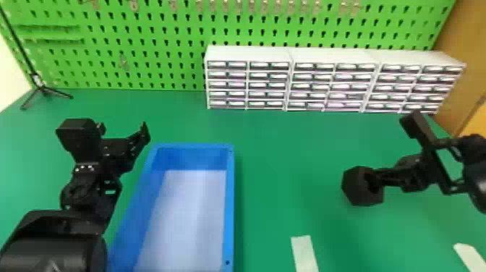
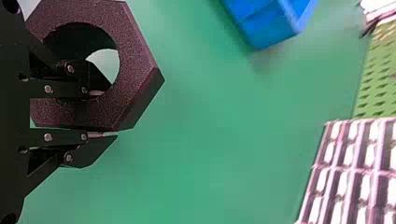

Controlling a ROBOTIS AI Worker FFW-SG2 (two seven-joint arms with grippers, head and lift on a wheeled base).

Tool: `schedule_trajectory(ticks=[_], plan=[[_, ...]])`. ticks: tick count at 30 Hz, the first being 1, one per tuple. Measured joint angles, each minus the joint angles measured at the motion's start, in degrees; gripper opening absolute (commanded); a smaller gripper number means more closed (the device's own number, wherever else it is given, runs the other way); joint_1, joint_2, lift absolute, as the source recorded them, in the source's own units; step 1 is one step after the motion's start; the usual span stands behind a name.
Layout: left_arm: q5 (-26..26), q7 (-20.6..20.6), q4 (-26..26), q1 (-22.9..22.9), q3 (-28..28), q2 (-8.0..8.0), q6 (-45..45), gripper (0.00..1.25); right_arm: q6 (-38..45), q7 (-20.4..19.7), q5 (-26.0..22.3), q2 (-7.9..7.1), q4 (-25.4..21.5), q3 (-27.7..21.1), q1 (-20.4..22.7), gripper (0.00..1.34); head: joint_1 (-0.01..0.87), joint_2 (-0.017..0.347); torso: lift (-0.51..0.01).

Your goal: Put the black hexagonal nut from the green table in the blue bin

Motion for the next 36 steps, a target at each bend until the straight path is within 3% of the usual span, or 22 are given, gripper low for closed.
schedule_trajectory(ticks=[12, 21, 29, 36], plan=[[-0.2, 0.0, 0.0, -0.2, -0.1, 0.00, 0.0, 0.96, -0.3, -0.2, -12.0, -0.03, 0.0, 4.9, -3.2, 0.31, 0.683, 0.028, -0.096], [-0.3, 0.0, 0.0, -0.3, -0.1, 0.00, 0.0, 0.96, -1.3, -1.9, -18.9, 1.89, 0.0, 6.9, -5.2, 0.31, 0.683, 0.028, -0.096], [-0.3, 0.0, 0.2, -0.4, -0.3, 0.00, 0.0, 0.97, -3.3, -2.5, -19.5, 5.63, 0.8, 8.4, -7.7, 0.31, 0.683, 0.028, -0.096], [-0.3, 0.0, 0.4, -0.6, -0.5, 0.00, 0.0, 0.96, -5.3, -2.6, -17.8, 10.46, 1.8, 8.8, -9.6, 0.31, 0.683, 0.028, -0.096]])
